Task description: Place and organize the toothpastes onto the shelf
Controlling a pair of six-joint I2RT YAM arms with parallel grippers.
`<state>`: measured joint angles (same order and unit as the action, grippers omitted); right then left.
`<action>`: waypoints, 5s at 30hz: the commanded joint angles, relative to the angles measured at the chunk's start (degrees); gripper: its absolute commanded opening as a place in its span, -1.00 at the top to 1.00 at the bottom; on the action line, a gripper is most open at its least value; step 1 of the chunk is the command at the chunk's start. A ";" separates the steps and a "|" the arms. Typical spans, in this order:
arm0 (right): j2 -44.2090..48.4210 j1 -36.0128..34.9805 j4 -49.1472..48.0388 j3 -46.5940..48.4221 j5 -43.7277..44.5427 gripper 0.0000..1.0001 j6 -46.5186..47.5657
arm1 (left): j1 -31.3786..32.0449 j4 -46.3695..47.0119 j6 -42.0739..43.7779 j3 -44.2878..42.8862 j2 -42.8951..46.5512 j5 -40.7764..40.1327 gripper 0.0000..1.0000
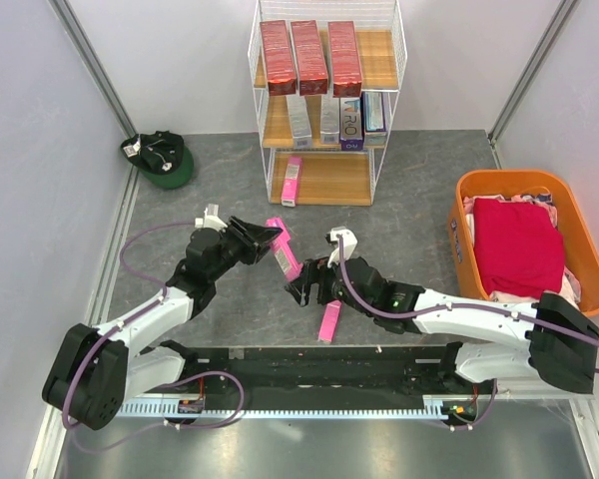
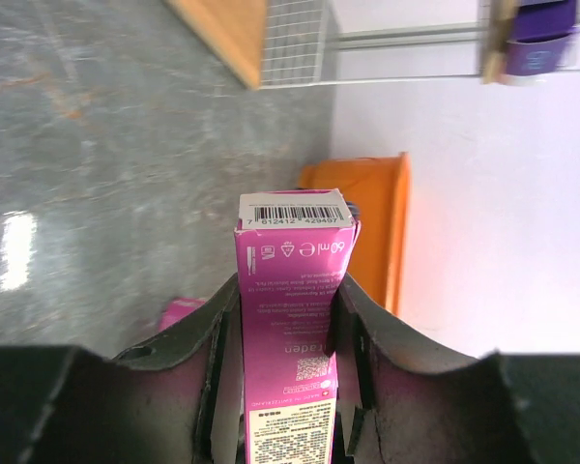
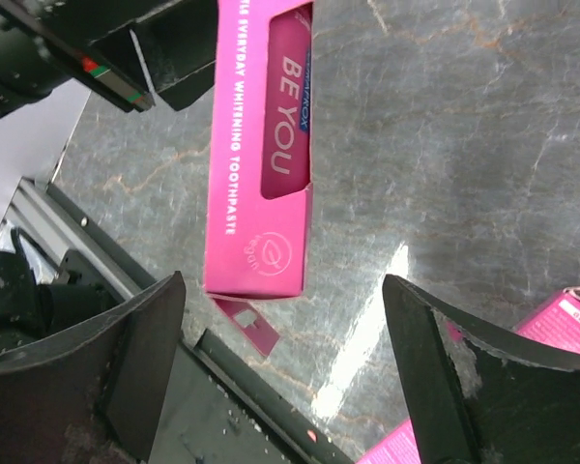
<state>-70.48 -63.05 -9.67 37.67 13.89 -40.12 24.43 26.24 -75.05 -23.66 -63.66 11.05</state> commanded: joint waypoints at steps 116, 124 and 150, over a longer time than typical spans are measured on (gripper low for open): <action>-56.88 28.77 -28.57 31.42 -5.28 -0.58 -33.62 | -0.96 -36.44 29.26 -20.55 12.51 -16.06 -0.75; -51.78 28.77 -20.04 29.31 -3.17 -0.96 -28.26 | -0.87 -35.29 29.08 -20.72 11.10 -13.95 -0.75; -15.67 28.86 -14.96 2.41 -9.15 -0.96 -12.36 | -0.96 -34.32 39.36 -24.33 3.54 -1.03 -0.76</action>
<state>-95.26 -34.37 -28.56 42.39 3.38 -58.59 23.70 -10.20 -40.36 -45.23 -59.55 5.93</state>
